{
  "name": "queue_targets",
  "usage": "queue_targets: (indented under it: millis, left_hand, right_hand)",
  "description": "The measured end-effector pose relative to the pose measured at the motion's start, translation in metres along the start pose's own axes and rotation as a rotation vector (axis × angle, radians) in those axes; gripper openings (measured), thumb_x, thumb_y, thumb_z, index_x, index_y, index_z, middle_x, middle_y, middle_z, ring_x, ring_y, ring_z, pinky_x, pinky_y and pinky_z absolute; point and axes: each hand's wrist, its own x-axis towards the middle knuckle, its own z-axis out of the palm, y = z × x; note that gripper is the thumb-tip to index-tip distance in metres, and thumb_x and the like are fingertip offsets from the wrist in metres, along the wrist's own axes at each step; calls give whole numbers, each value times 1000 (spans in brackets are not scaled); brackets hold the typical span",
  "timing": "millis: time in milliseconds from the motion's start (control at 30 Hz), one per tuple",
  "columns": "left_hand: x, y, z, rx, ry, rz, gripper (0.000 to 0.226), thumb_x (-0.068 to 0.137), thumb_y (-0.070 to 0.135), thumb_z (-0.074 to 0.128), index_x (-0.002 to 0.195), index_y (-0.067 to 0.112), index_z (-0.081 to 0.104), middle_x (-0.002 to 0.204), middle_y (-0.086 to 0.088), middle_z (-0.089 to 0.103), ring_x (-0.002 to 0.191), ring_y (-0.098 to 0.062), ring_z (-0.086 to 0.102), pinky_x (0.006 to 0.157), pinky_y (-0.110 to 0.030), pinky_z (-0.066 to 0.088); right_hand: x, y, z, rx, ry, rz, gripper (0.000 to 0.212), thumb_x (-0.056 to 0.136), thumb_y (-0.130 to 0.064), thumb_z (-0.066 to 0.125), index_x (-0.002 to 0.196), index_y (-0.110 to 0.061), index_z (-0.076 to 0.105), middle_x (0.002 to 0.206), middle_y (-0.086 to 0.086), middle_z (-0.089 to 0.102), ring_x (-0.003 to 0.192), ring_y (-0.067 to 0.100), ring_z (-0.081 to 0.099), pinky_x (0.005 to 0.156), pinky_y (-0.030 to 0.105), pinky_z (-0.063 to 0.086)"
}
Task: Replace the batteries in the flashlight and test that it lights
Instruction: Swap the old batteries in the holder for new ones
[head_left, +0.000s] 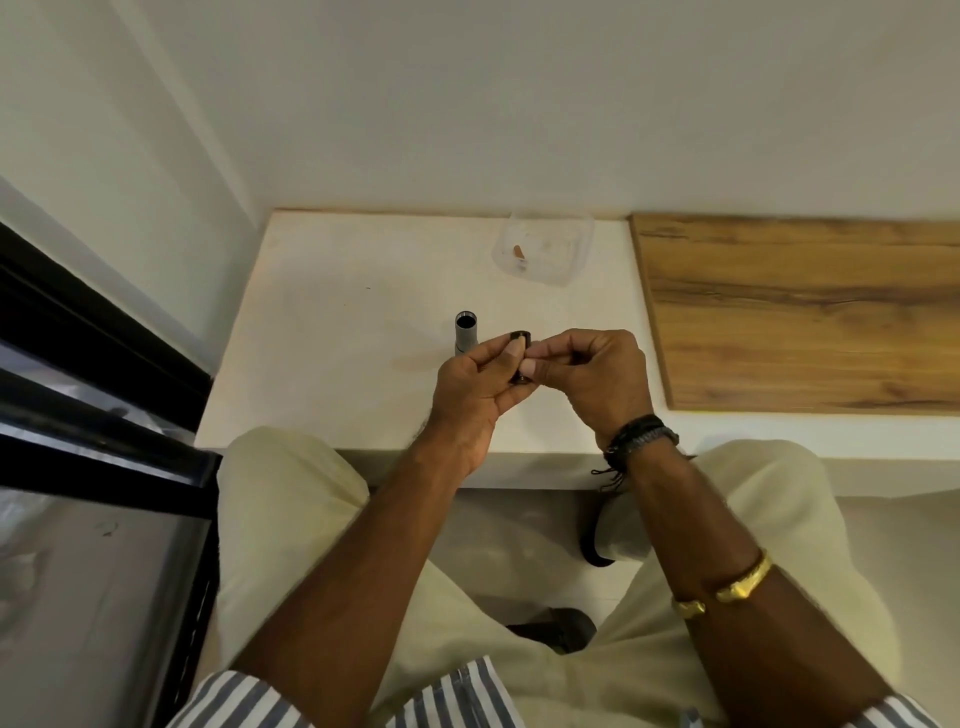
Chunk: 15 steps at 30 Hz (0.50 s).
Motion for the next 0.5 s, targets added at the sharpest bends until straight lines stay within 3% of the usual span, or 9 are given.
queue_targets:
  millis: [100, 233, 300, 500]
  left_hand:
    - [4, 12, -4, -25, 25, 69, 22, 98, 8, 60, 117, -1, 66, 110, -18, 74, 106, -32, 71, 89, -37, 59]
    - [10, 26, -10, -97, 75, 158, 21, 101, 13, 54, 116, 2, 66, 110, -20, 74, 104, -35, 72, 87, -37, 60]
    - [12, 32, -16, -134, 120, 185, 22, 102, 14, 53, 116, 3, 65, 110, -20, 74, 103, -35, 72, 85, -37, 60]
    - [22, 42, -30, -345, 183, 140, 30, 102, 10, 52, 127, -4, 57, 115, -22, 72, 108, -33, 70, 83, -34, 60]
  right_hand:
    - [12, -2, 1, 92, -17, -21, 15, 77, -4, 85, 88, -12, 81, 84, 4, 80, 84, 22, 78, 87, 42, 62]
    - [44, -3, 0, 105, 65, 30, 13, 75, -8, 87, 81, -17, 81, 77, 4, 79, 79, 22, 78, 73, 33, 61]
    - [68, -5, 0, 92, 123, 45, 13, 74, -7, 86, 79, -17, 81, 76, 5, 79, 76, 23, 78, 78, 38, 64]
    - [160, -12, 13, -180, 208, 21, 18, 78, -4, 79, 75, -22, 78, 77, 1, 78, 72, 18, 77, 78, 37, 65]
